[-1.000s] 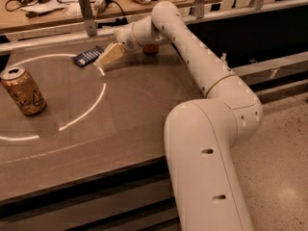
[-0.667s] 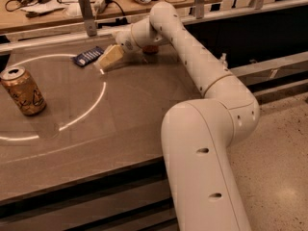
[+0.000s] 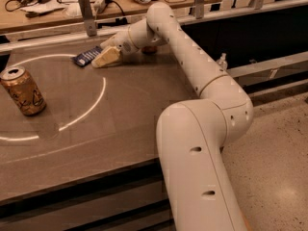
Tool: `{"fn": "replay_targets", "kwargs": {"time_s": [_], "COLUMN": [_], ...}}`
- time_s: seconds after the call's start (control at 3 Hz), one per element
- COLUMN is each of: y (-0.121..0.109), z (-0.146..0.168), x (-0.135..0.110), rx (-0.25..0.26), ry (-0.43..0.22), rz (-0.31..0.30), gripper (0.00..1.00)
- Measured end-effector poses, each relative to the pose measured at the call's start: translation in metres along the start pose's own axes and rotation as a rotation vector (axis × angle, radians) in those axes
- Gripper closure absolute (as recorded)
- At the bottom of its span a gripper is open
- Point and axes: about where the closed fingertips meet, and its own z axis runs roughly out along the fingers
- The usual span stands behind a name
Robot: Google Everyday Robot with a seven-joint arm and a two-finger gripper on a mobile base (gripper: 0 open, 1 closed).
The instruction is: Pick rxbar blueberry
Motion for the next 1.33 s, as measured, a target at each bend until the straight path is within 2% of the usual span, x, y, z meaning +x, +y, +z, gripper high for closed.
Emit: {"fn": "replay_targets", "kwargs": {"time_s": [0.33, 0.67, 1.0, 1.33], "y": [0.0024, 0.0024, 0.0024, 0.0052], "z": [0.0040, 0.0037, 0.0035, -0.0012], "x": [0.0002, -0.0004, -0.0007, 0.0004], "rx": [-0.013, -0.013, -0.013, -0.014], "ry": [0.007, 0.007, 0.007, 0.022], "rz": [-0.004, -0.004, -0.004, -0.003], "gripper": [0.64, 0.95, 1.00, 1.00]}}
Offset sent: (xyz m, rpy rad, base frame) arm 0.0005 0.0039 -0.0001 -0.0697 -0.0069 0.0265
